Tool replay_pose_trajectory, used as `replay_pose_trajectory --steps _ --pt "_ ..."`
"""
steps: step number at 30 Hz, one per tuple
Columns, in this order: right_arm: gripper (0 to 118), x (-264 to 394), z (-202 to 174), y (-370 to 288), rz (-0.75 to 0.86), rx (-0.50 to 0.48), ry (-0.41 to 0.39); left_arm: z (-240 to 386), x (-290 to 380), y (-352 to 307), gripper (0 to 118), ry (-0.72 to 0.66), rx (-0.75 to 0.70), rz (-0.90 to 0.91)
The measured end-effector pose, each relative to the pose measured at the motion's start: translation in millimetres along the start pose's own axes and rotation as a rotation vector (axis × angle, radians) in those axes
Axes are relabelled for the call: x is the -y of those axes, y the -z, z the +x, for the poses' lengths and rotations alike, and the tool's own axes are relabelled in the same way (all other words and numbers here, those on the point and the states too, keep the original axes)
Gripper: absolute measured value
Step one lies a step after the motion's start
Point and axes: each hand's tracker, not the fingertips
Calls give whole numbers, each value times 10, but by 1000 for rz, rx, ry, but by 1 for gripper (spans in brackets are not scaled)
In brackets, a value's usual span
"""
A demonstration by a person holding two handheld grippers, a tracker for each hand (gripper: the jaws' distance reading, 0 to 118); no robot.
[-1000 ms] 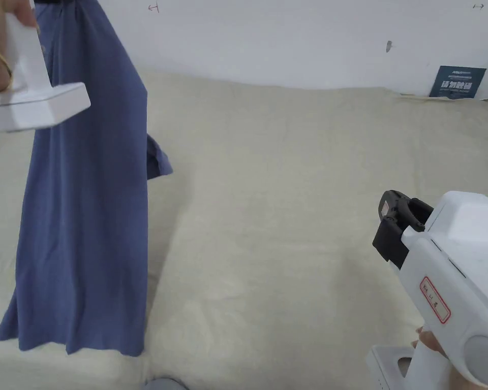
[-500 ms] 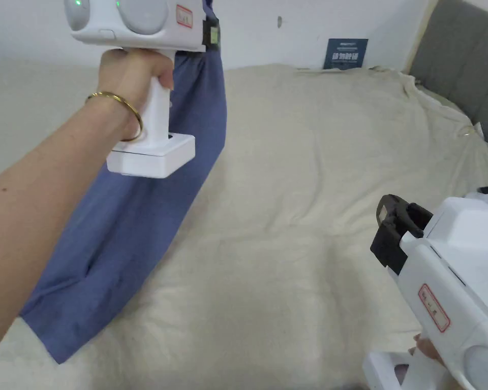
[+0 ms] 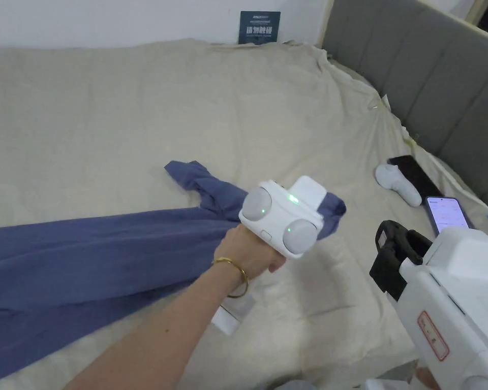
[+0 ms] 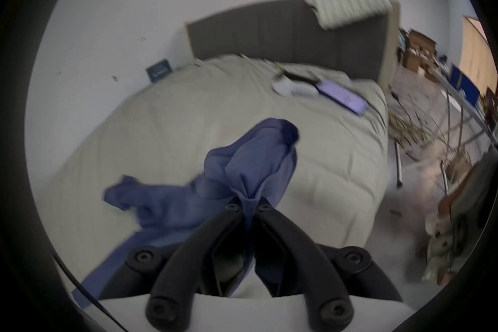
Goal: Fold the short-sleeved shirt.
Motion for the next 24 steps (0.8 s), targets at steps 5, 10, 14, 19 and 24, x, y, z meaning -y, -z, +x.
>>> replay_pose_trajectory --steps 5,10,14,19,24 --pt "0 36 15 12 -23 7 -4 188 254 127 82 -118 112 -73" --pt "0 15 -91 49 -19 -26 -10 -187 239 -266 107 -299 169 5" --pt "0 -67 -256 103 -3 -72 -30 -759 242 -757 108 -459 49 157" --pt "0 -193 -504 179 26 -131 -52 -1368 476 -1590 108 -514 -199 314" --pt "0 -303 -745 220 61 -182 -83 -1685 966 -2230 113 -517 -476 379"
